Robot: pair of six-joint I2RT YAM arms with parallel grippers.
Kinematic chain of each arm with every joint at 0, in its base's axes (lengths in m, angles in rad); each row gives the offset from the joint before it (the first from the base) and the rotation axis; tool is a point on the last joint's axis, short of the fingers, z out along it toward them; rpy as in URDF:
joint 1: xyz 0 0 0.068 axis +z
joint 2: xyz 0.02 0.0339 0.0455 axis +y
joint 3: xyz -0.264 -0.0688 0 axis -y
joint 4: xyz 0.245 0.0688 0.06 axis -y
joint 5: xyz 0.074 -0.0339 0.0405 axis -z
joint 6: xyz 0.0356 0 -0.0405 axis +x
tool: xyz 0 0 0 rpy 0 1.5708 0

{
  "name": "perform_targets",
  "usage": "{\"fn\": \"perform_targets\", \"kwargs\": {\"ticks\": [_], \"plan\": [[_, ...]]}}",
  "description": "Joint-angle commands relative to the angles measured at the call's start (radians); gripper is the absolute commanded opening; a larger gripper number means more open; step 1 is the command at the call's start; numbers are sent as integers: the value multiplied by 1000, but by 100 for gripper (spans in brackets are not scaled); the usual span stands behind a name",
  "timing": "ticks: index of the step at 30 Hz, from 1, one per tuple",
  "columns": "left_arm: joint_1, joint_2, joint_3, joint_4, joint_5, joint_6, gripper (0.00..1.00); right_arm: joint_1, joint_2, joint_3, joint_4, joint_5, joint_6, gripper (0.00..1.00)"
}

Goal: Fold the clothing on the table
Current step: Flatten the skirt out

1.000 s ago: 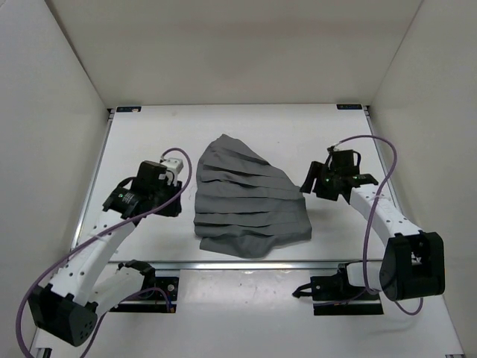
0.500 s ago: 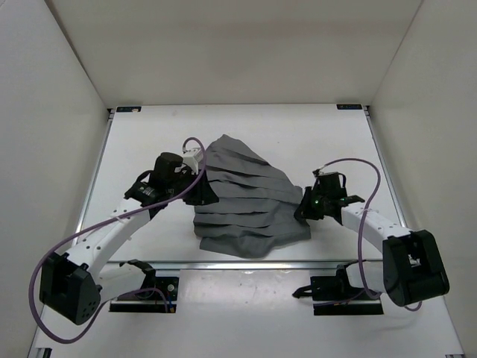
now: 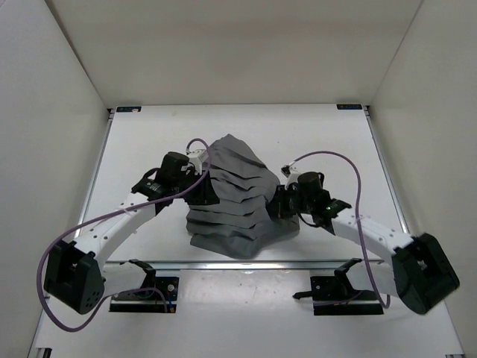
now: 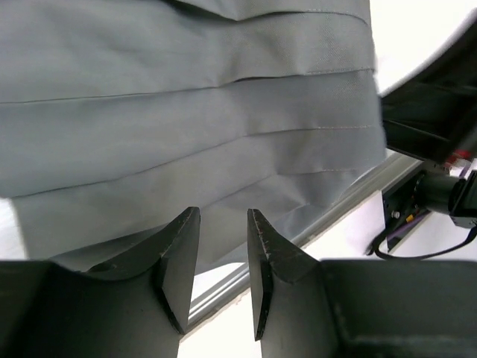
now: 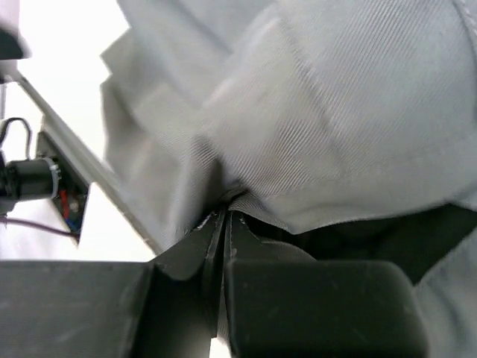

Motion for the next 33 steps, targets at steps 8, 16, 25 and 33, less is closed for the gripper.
{"fn": "perform_targets", "kwargs": {"ticks": [8,16,25,33], "plan": [[-104,154,181,83,-2,-26,42,-234,-432,-52,-31,-88,-37,18],[-213,365,417,-15,-22,124,48,-363,-449,-43,-218,14,-45,30],[-348,533,516,53,-42,457,58,-492,-418,-28,-298,130,-48,33],[-474,683,604,129,-95,698,70,-568,-334,31,-293,172,-25,33]]}}
